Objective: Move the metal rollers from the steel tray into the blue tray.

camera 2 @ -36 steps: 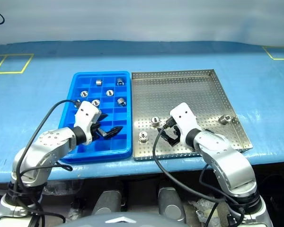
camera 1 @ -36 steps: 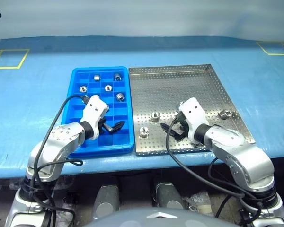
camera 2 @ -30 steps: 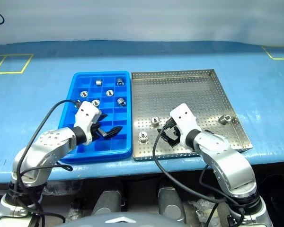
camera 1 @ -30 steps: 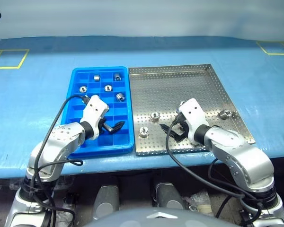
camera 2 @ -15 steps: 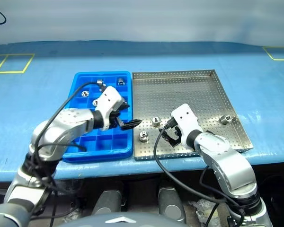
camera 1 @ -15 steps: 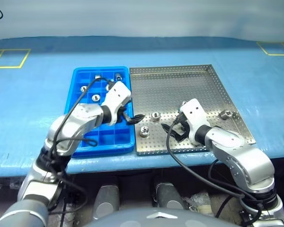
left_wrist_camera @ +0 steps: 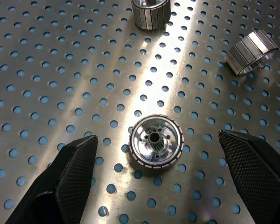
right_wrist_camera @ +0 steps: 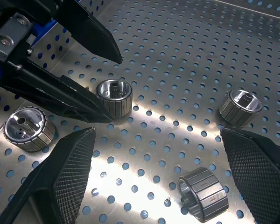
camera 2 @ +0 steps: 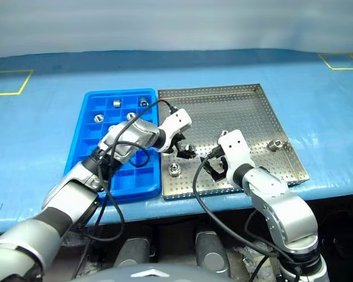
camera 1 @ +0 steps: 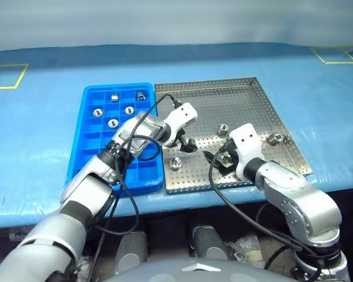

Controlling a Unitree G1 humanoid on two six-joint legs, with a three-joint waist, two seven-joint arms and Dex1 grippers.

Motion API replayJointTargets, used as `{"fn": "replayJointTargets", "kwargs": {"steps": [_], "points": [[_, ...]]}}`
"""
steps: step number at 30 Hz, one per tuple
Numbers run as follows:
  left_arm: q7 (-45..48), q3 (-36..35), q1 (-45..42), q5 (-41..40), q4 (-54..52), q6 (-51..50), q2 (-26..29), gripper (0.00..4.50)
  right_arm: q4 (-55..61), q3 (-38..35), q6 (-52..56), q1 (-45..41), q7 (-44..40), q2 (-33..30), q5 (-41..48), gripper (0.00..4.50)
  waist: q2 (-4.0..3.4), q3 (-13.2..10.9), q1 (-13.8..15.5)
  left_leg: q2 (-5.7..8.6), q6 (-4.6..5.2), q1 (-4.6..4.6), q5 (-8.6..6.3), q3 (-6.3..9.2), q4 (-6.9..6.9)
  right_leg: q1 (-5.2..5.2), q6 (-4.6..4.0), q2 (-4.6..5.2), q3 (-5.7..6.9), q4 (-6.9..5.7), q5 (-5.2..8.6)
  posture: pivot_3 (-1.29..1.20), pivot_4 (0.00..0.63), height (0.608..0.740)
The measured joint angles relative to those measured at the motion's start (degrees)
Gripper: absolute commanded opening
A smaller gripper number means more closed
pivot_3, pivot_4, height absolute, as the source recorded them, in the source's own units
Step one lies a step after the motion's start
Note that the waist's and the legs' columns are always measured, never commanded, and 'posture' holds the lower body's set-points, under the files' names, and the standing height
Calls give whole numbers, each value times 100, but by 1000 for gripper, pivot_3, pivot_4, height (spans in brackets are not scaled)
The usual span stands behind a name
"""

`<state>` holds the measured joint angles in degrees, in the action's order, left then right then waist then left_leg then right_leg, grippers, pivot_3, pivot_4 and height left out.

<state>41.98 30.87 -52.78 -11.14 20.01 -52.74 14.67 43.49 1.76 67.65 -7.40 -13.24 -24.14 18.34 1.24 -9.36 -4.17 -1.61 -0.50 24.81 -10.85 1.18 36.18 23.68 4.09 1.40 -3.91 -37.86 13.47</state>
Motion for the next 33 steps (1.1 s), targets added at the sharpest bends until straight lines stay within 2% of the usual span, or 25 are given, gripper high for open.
{"fn": "replayJointTargets", "kwargs": {"steps": [2, 5, 12, 18, 20, 26, 29, 33], "points": [[109, 15, -5, 88, 127, 79, -19, 4492, 8, -1, 0, 9, 39, 31, 0, 4500, 0, 0, -12, 0, 0, 0, 0, 0, 0, 0, 0, 0, 0, 0, 0, -118, 150, 740], [235, 51, -20, 239, 254, 122, -64, 3913, 9, -7, 0, 17, 82, 55, 1, 4500, 0, 0, -18, 1, 0, 2, 0, 0, 1, 0, 3, 1, -1, 1, -1, -119, 150, 740], [380, 39, -14, 381, 254, 183, -107, 1670, 9, -58, 2, 15, 107, 116, 2, 4500, 0, 0, -18, 1, 0, 1, 0, 0, 1, 0, 5, 1, -2, -1, -3, -109, 150, 740], [99, -807, 258, 212, -235, 37, -94, 1664, -24, -11, 4, -255, 115, 164, -10, 4500, -2, 0, -46, -2, 0, -1, 0, -1, 1, 1, 6, 0, -4, -6, -4, -76, 150, 740], [-321, -1422, 768, 104, -1016, -58, -74, 1664, -162, 233, -37, -629, 73, 226, -8, 4500, -6, -1, -79, -5, 0, -4, 0, -3, 0, 1, 6, -1, -8, -7, -5, -64, 150, 740], [-1215, -2603, 1953, 83, -2873, -359, 192, 1664, -626, 920, -192, -1183, -199, 419, 20, 4500, -6, -1, -15, -2, -1, -11, 1, 0, 0, -4, 2, 1, -9, -12, -8, 24, 150, 740], [-1723, -2936, 2730, 244, -3725, -479, 459, 1664, -965, 1303, -364, -1516, -405, 561, 23, 4500, -5, -1, 70, -2, -1, -12, 1, 6, 2, -7, -18, 1, -2, -13, -21, 63, 150, 740], [-2273, -3290, 3325, 470, -4291, -575, 596, 1664, -1328, 1678, -637, -1817, -665, 728, 17, 4500, 0, -3, 249, -1, -3, -9, 3, 13, 10, -13, -17, 1, 10, -12, -21, 87, 150, 740]]}}
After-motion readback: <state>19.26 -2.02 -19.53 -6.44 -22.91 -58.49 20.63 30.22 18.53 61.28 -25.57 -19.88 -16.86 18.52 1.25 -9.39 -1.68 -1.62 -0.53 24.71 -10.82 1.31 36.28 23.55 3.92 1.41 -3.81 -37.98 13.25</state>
